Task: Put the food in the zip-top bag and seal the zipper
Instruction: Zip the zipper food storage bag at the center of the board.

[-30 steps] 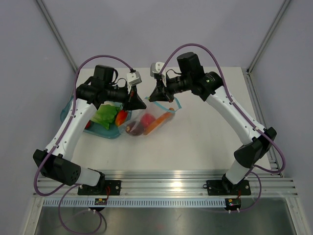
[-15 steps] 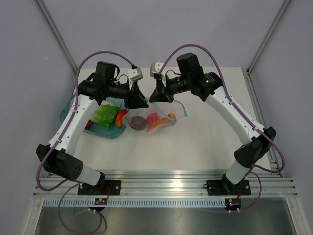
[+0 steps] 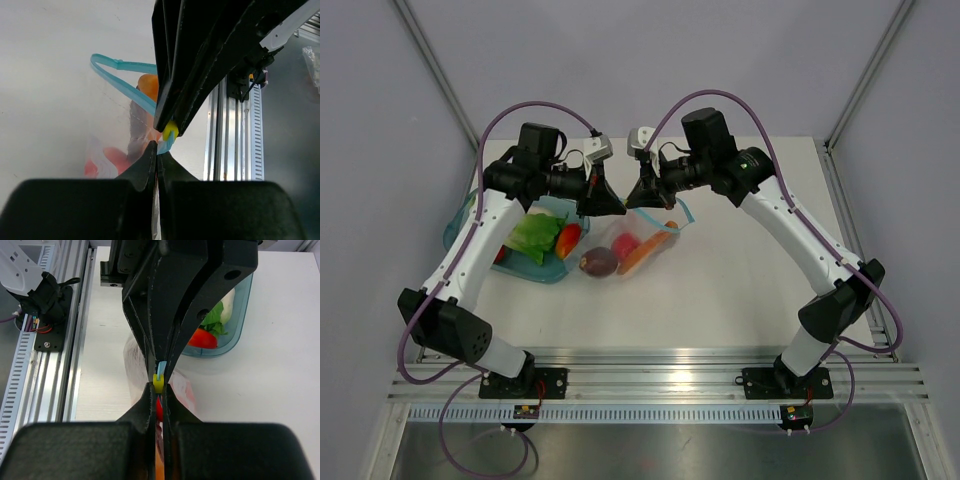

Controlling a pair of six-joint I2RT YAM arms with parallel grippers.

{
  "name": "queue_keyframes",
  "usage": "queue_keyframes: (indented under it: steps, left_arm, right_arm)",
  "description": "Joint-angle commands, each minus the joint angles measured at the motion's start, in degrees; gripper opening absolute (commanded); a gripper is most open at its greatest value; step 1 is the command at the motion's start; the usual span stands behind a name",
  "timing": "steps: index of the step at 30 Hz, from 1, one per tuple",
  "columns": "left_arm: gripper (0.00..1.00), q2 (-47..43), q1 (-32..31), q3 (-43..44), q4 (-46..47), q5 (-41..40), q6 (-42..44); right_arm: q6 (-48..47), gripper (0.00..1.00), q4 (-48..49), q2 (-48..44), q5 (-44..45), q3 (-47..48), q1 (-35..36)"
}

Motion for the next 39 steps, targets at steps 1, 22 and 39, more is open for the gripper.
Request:
queue_keyframes:
  steps: [1,22,39]
  left_arm:
    - [0.00,0.02,-0.11,1.92,2.78,2.93,0.03]
    - [0.00,-0.50,0.07,1.40,4.71,2.84,0.12]
    - [0.00,-5.78,7.45,-3.26,15.44,8.82,-7.44]
  right_arm:
    - [1.94,0.07,3.47,-0.29,0.04,1.41,-0.15]
    - [2.65,0.00,2.60,0.68,0.66,1.33,-0.23]
    - [3.00,0.00,2.68,-3.10,4.53,-5.96,-2.34]
